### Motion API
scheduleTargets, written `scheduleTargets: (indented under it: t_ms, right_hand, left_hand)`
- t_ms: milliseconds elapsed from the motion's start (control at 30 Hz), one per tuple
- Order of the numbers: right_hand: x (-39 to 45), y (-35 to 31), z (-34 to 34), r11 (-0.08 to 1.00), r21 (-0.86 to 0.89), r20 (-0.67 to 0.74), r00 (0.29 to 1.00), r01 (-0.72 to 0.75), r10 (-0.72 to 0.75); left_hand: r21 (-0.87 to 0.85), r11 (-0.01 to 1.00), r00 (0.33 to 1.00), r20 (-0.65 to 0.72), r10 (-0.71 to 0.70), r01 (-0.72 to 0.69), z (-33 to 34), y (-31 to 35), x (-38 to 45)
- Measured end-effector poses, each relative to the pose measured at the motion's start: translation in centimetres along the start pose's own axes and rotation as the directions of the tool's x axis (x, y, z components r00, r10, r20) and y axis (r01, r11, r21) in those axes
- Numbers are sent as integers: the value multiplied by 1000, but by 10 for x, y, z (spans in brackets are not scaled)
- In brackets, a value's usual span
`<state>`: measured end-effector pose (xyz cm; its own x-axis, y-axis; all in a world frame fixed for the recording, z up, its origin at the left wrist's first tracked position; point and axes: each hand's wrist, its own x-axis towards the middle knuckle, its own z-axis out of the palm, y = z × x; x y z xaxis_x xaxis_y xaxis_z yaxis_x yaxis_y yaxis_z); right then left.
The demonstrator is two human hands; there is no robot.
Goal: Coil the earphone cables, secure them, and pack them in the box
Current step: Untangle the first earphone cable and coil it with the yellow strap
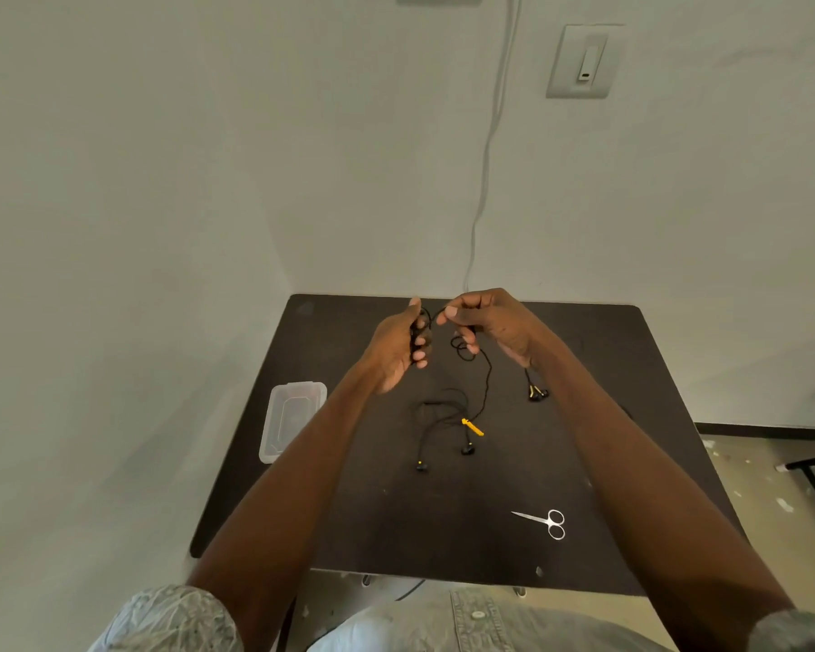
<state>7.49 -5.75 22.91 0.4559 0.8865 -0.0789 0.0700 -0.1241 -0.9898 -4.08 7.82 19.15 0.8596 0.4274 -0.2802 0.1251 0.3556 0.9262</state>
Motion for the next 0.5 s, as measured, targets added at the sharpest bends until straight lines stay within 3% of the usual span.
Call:
scheduleTargets:
  t_ms: [300, 500]
  right_hand:
    - [-2, 5, 3, 996, -43, 44, 996, -80, 82]
    - [-3, 8, 0, 994, -31, 95, 989, -109, 112]
  left_hand:
    - [-175, 983, 998, -12, 62, -64, -1, -2, 4]
    - [-138, 990, 998, -55, 22, -29, -5, -7, 7]
